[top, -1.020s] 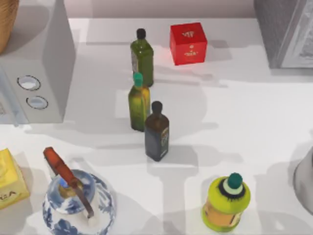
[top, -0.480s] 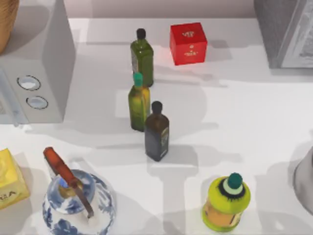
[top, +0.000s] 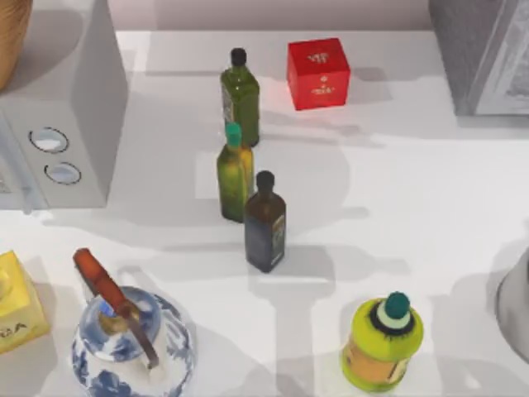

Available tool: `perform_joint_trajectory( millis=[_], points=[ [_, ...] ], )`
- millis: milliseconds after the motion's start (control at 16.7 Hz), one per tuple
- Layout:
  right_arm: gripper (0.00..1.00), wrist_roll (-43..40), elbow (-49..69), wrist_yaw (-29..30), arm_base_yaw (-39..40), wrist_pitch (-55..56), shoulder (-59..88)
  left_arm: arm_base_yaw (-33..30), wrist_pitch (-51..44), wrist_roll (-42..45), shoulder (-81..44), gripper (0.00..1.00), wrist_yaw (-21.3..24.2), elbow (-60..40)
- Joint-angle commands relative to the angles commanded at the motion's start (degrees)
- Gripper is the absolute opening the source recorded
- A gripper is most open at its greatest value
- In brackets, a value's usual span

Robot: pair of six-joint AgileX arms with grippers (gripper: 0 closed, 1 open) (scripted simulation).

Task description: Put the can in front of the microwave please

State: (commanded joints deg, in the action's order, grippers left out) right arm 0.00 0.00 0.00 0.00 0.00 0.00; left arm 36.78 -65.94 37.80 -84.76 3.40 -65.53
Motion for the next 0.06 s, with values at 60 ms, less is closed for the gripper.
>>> perform_joint_trajectory(
  millis=[60],
  points=[
    [1.0,0.0,0.0,0.0,0.0,0.0,0.0,-0.02,-0.11,-0.02,0.08,1.0,0.0,-0.11]
  ],
)
